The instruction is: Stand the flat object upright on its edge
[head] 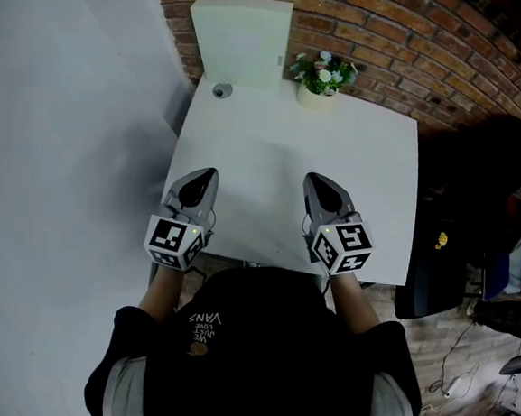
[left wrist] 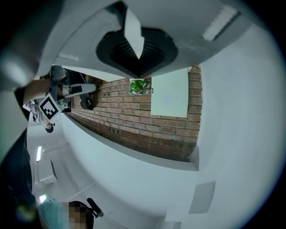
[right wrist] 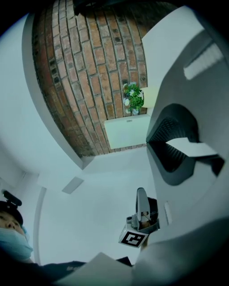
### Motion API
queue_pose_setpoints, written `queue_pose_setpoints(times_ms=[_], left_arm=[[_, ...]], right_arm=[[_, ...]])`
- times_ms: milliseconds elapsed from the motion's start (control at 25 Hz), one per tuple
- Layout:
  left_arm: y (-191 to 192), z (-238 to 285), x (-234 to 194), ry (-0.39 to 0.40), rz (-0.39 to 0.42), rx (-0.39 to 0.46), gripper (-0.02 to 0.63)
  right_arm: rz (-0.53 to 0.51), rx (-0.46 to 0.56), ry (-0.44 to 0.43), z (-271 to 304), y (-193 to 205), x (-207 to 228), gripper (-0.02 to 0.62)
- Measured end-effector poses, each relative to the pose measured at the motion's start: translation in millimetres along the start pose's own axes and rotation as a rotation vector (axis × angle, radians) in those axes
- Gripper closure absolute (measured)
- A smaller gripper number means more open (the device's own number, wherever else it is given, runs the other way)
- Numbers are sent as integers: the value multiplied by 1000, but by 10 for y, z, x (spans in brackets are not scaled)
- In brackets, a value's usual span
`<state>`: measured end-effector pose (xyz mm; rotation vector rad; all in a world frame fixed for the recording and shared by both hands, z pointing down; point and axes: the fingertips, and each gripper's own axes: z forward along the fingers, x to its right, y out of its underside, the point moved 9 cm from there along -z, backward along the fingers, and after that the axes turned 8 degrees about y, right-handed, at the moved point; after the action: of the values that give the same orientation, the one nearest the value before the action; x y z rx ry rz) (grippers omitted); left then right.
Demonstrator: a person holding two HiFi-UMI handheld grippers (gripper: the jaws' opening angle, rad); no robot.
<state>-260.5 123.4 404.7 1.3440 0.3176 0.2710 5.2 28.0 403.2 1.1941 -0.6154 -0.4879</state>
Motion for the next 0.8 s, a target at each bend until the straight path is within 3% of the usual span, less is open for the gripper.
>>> queue_pose_setpoints(times_ms=[800], left_arm=[[42, -25, -14, -3, -9, -2, 606]], right_arm=[[-7, 8, -7, 79, -36, -45, 597]])
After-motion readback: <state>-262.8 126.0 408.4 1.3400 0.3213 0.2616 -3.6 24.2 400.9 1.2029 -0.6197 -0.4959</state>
